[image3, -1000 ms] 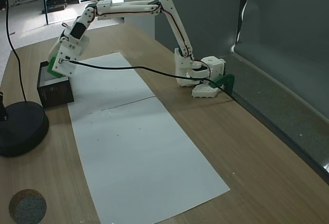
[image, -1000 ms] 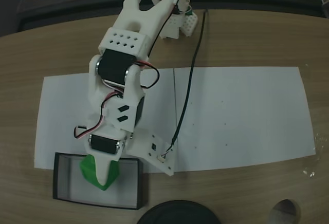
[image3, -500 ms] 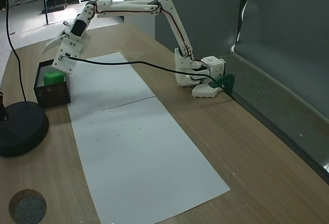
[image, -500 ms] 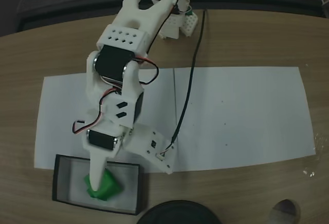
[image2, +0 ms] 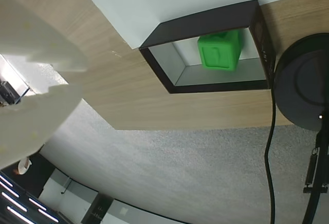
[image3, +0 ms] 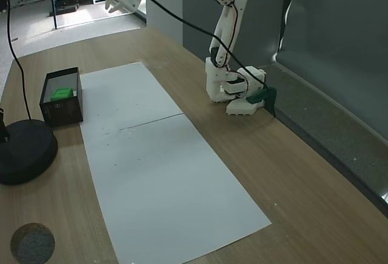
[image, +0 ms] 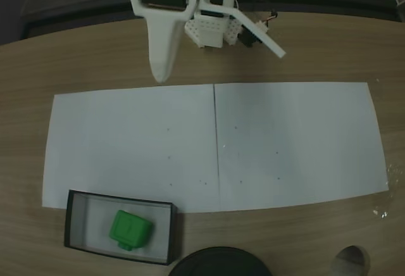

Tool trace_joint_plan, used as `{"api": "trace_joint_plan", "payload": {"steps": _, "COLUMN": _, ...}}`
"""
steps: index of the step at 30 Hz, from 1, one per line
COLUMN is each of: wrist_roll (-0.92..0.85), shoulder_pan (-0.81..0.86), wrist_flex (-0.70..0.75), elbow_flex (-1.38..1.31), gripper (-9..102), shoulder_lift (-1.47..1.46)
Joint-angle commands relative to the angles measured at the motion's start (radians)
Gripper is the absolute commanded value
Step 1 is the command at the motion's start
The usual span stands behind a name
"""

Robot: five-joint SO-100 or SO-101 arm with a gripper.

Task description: Grab a green square and put it in the box.

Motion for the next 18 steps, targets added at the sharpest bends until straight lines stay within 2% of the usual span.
{"api": "trace_joint_plan", "payload": {"steps": 1, "wrist_roll": 0.008, "shoulder_pan": -0.014, "wrist_flex": 0.104, "elbow_flex": -0.025, "gripper": 0, "shoulder_lift": 0.193}}
{"api": "trace_joint_plan", "payload": {"steps": 9, "wrist_roll": -0.003, "shoulder_pan": -0.017, "wrist_flex": 0.092, "elbow_flex": 0.471, "gripper": 0, "shoulder_lift": 0.709}}
{"api": "trace_joint_plan", "payload": {"steps": 14, "wrist_roll": -0.106, "shoulder_pan": -0.017, "wrist_flex": -0.026, "elbow_flex": 0.830, "gripper": 0, "shoulder_lift": 1.045}}
{"api": "trace_joint_plan", "payload": {"steps": 18, "wrist_roll": -0.166, "shoulder_pan": -0.008, "wrist_flex": -0.186, "elbow_flex": 1.126, "gripper": 0, "shoulder_lift": 1.275}}
